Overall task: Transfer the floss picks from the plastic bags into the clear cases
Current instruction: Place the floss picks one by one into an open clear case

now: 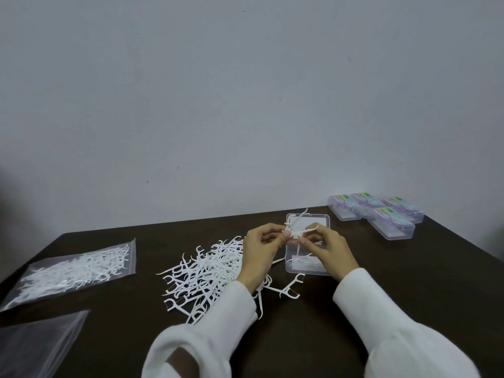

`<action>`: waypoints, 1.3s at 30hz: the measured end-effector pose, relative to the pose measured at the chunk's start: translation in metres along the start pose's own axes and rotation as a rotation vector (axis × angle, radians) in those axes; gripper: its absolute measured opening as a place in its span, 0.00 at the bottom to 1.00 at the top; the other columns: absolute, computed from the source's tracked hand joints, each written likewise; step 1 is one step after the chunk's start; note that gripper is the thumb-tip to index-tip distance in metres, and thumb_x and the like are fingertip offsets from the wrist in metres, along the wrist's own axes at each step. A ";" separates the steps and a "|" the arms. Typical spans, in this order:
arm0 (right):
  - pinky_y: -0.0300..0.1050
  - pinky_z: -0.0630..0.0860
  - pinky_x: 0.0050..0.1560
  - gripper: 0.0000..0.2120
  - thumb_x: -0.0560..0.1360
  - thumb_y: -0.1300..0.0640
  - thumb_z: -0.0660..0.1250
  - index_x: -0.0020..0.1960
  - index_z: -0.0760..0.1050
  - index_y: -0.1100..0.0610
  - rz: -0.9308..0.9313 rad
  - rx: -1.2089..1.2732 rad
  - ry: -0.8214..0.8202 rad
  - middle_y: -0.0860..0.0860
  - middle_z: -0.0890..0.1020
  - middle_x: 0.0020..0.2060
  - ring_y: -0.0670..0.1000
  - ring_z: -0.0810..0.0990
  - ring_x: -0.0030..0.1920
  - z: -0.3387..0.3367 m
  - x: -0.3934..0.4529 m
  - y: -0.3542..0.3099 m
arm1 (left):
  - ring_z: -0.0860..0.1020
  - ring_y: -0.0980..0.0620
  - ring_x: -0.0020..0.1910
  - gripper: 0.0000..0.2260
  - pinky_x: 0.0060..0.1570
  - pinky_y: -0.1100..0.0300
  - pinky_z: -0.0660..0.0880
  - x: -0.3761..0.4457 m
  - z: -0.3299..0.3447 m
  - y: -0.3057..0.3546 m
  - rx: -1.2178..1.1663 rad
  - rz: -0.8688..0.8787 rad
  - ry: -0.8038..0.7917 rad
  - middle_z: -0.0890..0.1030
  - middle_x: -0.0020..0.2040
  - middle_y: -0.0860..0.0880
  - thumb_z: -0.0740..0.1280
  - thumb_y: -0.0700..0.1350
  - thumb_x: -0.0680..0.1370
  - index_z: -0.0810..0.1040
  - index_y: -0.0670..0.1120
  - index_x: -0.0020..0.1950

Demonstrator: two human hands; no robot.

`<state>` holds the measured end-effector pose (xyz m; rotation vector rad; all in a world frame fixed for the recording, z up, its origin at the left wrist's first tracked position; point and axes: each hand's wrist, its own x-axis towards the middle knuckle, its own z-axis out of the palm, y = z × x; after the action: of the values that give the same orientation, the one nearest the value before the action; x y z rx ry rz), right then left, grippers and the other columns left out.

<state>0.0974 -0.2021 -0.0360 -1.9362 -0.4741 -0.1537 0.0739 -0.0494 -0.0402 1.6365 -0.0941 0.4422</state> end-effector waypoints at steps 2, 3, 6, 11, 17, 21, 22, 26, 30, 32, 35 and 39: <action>0.31 0.72 0.47 0.03 0.74 0.60 0.67 0.48 0.74 0.56 -0.009 0.060 0.045 0.52 0.82 0.44 0.47 0.80 0.47 -0.003 0.001 0.000 | 0.83 0.48 0.42 0.04 0.47 0.60 0.79 0.001 -0.003 0.000 -0.014 -0.007 0.034 0.85 0.41 0.45 0.72 0.42 0.73 0.83 0.44 0.46; 0.31 0.72 0.46 0.03 0.75 0.61 0.67 0.47 0.74 0.55 -0.012 0.105 0.079 0.52 0.82 0.43 0.48 0.80 0.47 -0.004 0.002 0.000 | 0.83 0.48 0.42 0.03 0.48 0.60 0.79 0.001 -0.005 0.000 -0.021 -0.015 0.054 0.85 0.41 0.45 0.72 0.41 0.73 0.83 0.44 0.45; 0.29 0.73 0.42 0.03 0.75 0.61 0.65 0.47 0.73 0.54 -0.017 0.189 0.222 0.50 0.81 0.42 0.45 0.79 0.45 -0.011 0.002 -0.002 | 0.83 0.52 0.41 0.03 0.47 0.61 0.79 0.002 -0.011 -0.003 -0.025 -0.037 0.132 0.85 0.39 0.47 0.72 0.42 0.73 0.83 0.44 0.45; 0.34 0.73 0.45 0.04 0.74 0.59 0.67 0.48 0.75 0.54 0.005 -0.045 0.272 0.50 0.79 0.43 0.48 0.77 0.46 -0.018 0.003 0.005 | 0.82 0.52 0.41 0.03 0.49 0.61 0.78 0.003 -0.015 -0.005 -0.025 -0.055 0.208 0.85 0.39 0.48 0.72 0.43 0.73 0.83 0.45 0.45; 0.50 0.74 0.60 0.04 0.73 0.56 0.69 0.45 0.77 0.48 -0.046 -0.264 0.064 0.46 0.80 0.42 0.46 0.78 0.46 -0.007 0.002 0.012 | 0.82 0.52 0.41 0.03 0.46 0.64 0.78 0.001 -0.013 -0.004 0.001 -0.036 0.163 0.85 0.39 0.48 0.72 0.44 0.73 0.83 0.45 0.44; 0.46 0.74 0.57 0.02 0.75 0.53 0.66 0.47 0.75 0.46 -0.061 -0.250 0.060 0.46 0.81 0.45 0.49 0.78 0.50 -0.003 0.002 0.013 | 0.82 0.53 0.41 0.04 0.43 0.66 0.77 -0.001 -0.013 -0.003 0.023 -0.024 0.131 0.84 0.39 0.48 0.73 0.44 0.72 0.83 0.44 0.44; 0.39 0.74 0.53 0.04 0.76 0.53 0.65 0.50 0.74 0.47 -0.052 -0.129 0.092 0.48 0.81 0.48 0.49 0.78 0.51 -0.003 0.001 0.009 | 0.82 0.52 0.42 0.04 0.44 0.64 0.78 -0.001 -0.012 -0.004 0.036 -0.024 0.124 0.84 0.39 0.48 0.73 0.44 0.72 0.83 0.45 0.44; 0.32 0.73 0.48 0.16 0.76 0.54 0.64 0.62 0.66 0.46 -0.069 0.187 0.113 0.49 0.77 0.55 0.48 0.78 0.51 -0.004 -0.002 -0.004 | 0.81 0.55 0.39 0.03 0.42 0.64 0.78 -0.002 -0.009 -0.003 0.077 -0.034 0.099 0.84 0.37 0.51 0.73 0.44 0.72 0.83 0.46 0.43; 0.44 0.80 0.48 0.22 0.73 0.54 0.68 0.61 0.64 0.36 -0.103 0.227 -0.005 0.46 0.75 0.54 0.49 0.81 0.48 -0.001 -0.002 -0.006 | 0.79 0.57 0.33 0.03 0.36 0.67 0.75 -0.006 -0.005 0.000 0.067 -0.008 0.030 0.82 0.34 0.51 0.74 0.42 0.71 0.83 0.45 0.42; 0.45 0.81 0.46 0.18 0.73 0.56 0.68 0.58 0.69 0.39 -0.090 0.246 -0.042 0.49 0.77 0.52 0.51 0.81 0.48 0.001 -0.002 -0.005 | 0.79 0.58 0.32 0.03 0.34 0.68 0.74 -0.008 -0.003 0.000 0.060 0.000 -0.007 0.82 0.33 0.52 0.75 0.41 0.70 0.83 0.44 0.42; 0.45 0.82 0.45 0.05 0.73 0.57 0.68 0.49 0.76 0.51 -0.087 0.266 0.003 0.53 0.82 0.45 0.52 0.82 0.47 0.001 -0.001 -0.002 | 0.78 0.60 0.32 0.03 0.33 0.69 0.73 -0.008 -0.002 0.001 0.036 -0.001 -0.055 0.82 0.33 0.52 0.75 0.39 0.69 0.83 0.42 0.42; 0.35 0.79 0.41 0.03 0.73 0.60 0.68 0.41 0.78 0.54 -0.076 0.238 0.089 0.51 0.83 0.38 0.49 0.83 0.42 -0.003 0.000 -0.002 | 0.78 0.58 0.31 0.03 0.34 0.67 0.74 -0.008 0.000 0.002 -0.017 -0.022 -0.098 0.82 0.33 0.49 0.75 0.37 0.69 0.83 0.42 0.40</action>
<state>0.0966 -0.2039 -0.0329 -1.6730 -0.4842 -0.2218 0.0658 -0.0512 -0.0412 1.6412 -0.1524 0.3430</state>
